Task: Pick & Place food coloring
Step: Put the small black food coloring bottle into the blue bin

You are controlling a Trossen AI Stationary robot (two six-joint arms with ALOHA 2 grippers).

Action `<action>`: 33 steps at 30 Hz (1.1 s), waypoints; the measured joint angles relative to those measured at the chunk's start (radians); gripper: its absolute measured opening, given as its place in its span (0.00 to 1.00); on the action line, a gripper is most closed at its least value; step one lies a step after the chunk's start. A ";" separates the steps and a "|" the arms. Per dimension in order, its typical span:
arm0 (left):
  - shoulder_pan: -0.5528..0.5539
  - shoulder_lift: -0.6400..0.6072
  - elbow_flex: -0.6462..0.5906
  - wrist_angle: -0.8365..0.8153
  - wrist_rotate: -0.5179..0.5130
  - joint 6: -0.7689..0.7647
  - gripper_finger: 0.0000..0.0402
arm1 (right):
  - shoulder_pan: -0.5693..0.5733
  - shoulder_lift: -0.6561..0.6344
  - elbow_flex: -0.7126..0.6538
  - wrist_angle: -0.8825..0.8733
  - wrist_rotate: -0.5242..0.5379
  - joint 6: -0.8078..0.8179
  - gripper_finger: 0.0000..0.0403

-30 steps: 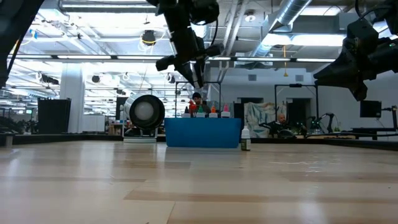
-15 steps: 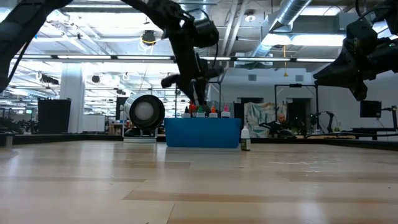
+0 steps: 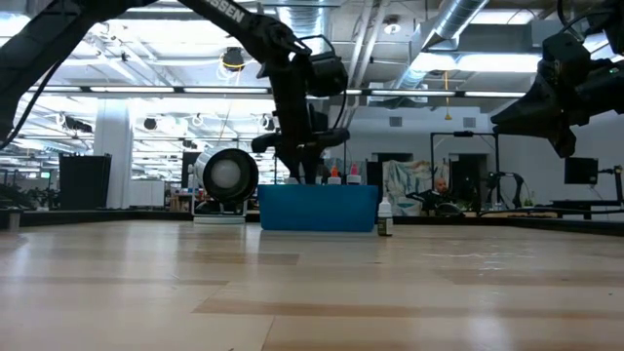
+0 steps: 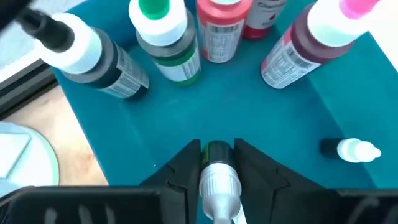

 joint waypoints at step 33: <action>0.046 0.129 0.002 0.006 0.070 0.012 0.26 | 0.000 0.000 0.000 -0.002 0.000 0.009 0.18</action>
